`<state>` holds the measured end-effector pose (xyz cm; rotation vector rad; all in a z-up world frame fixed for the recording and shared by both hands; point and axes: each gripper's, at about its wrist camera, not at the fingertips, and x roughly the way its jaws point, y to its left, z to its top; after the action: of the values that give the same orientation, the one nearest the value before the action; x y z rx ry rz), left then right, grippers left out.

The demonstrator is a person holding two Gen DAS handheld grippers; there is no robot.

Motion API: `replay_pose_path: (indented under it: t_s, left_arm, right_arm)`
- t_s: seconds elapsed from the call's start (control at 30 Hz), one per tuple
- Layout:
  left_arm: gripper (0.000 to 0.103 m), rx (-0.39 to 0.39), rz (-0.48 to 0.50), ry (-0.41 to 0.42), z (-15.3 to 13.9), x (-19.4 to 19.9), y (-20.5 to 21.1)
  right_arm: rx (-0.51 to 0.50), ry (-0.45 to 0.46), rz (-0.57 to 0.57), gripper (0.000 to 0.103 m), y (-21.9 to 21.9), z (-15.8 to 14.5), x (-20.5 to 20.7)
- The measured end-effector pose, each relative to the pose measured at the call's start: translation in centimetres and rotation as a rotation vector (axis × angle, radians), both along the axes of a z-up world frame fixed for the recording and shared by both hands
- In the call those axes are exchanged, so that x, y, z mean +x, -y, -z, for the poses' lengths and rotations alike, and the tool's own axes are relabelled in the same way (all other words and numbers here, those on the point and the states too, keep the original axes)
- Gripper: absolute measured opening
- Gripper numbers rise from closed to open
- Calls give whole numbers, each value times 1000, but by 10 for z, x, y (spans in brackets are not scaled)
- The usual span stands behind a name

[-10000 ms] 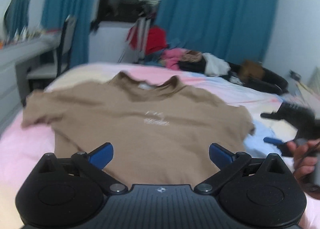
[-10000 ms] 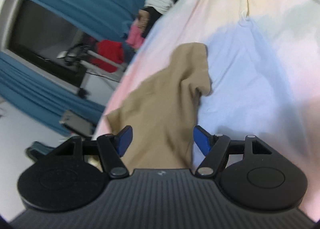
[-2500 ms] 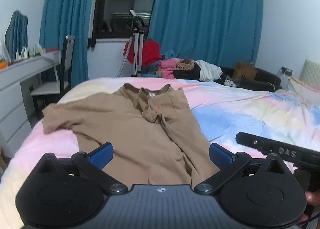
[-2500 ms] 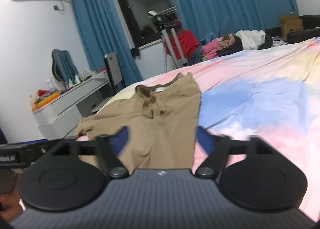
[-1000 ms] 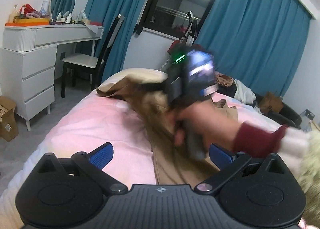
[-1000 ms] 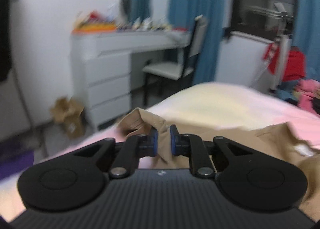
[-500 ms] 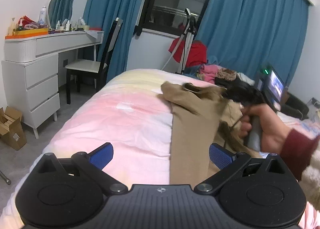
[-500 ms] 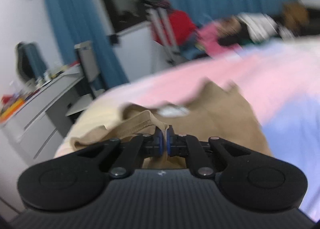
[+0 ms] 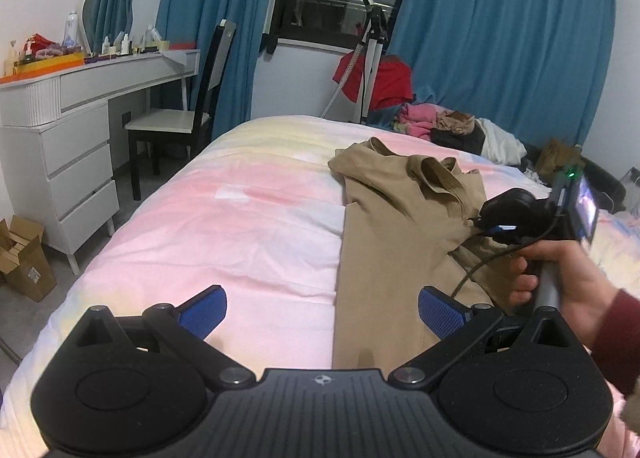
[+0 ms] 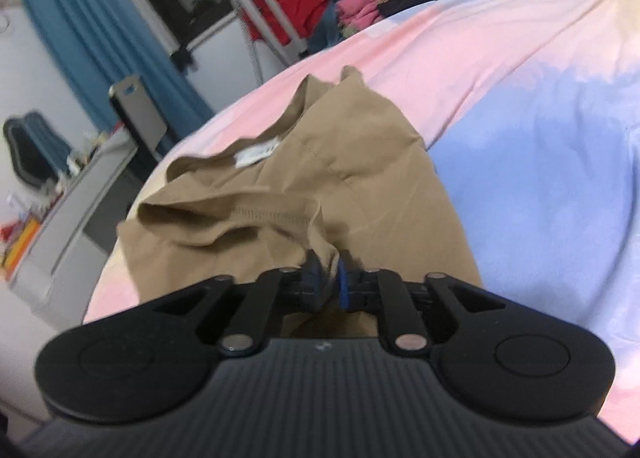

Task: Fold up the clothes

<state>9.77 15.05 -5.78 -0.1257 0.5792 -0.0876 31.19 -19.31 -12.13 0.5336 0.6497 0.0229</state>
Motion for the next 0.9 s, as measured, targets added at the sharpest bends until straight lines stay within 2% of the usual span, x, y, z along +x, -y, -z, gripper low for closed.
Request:
replay_pose_path:
  t_s: [0.1, 0.3, 0.53, 0.57, 0.63, 0.7, 0.83, 0.9]
  left_arm:
    - [103, 19, 6, 3, 2, 1, 8]
    - [101, 56, 38, 21, -4, -8, 21]
    - [100, 85, 72, 42, -20, -13, 47]
    - [100, 90, 79, 40, -22, -9, 54]
    - [100, 91, 92, 36, -23, 0, 68]
    - [100, 71, 109, 24, -23, 17, 81]
    - [95, 4, 157, -13, -20, 65, 108]
    - [93, -62, 171, -37, -14, 94, 119]
  right_arm:
    - [-38, 1, -46, 44, 2, -18, -27]
    - [-177, 58, -100, 45, -2, -60, -117]
    - [-205, 127, -160, 46, -7, -95, -215]
    - [-201, 148, -163, 51, -7, -97, -226]
    - [-188, 181, -152, 64, -3, -100, -241]
    - [-183, 222, -126, 85, 5, -99, -247]
    - [-131, 262, -93, 85, 29, -96, -244]
    - [-121, 254, -91, 85, 44, -90, -239]
